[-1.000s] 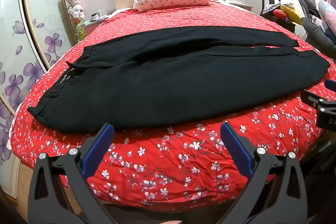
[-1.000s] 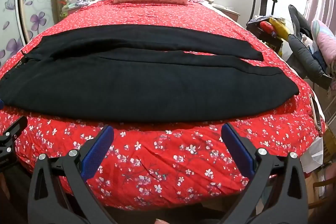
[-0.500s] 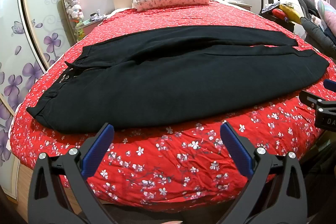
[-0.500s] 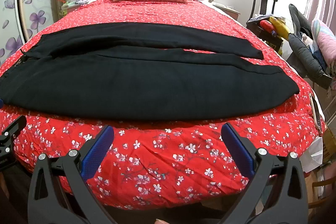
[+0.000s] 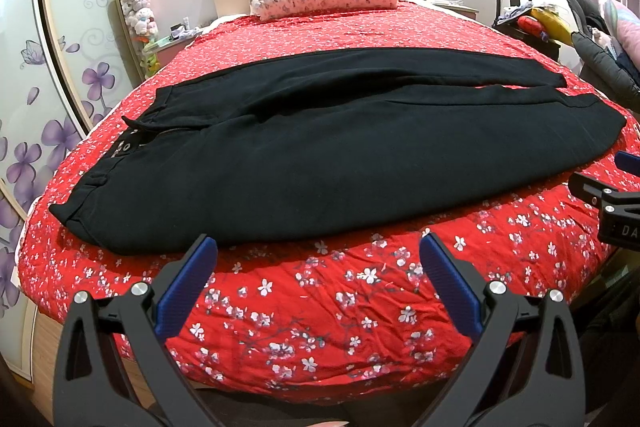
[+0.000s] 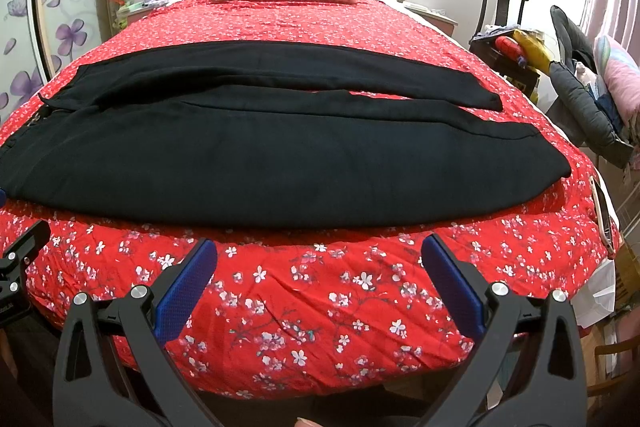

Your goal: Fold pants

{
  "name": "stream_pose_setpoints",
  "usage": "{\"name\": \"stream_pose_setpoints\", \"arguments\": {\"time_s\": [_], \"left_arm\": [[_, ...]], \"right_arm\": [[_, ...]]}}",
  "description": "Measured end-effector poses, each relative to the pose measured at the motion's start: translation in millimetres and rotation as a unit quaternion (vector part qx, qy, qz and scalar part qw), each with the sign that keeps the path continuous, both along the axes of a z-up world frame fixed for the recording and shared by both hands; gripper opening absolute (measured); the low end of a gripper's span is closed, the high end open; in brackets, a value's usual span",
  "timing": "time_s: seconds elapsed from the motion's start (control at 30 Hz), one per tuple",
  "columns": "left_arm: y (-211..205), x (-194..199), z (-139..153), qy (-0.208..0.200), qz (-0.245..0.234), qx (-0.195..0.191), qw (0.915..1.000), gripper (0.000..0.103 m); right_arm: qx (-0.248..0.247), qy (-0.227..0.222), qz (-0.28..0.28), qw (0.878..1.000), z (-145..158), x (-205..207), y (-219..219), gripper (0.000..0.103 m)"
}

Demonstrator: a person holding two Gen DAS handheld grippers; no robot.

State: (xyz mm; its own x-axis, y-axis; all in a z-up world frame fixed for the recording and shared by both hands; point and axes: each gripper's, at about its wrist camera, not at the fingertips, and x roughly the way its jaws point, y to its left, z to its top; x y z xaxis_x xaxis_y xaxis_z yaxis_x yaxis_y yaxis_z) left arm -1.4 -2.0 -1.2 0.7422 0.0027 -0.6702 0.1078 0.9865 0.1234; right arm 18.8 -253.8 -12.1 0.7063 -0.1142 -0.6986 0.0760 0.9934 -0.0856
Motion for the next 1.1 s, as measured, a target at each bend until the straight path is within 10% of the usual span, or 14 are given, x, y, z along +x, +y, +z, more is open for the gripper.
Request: {"name": "stream_pose_setpoints", "arguments": {"time_s": [1.1], "left_arm": [[0.5, 0.4, 0.1, 0.001, -0.001, 0.0, 1.0, 0.101]], "right_arm": [[0.0, 0.004, -0.001, 1.0, 0.0, -0.3, 1.2, 0.102]]}}
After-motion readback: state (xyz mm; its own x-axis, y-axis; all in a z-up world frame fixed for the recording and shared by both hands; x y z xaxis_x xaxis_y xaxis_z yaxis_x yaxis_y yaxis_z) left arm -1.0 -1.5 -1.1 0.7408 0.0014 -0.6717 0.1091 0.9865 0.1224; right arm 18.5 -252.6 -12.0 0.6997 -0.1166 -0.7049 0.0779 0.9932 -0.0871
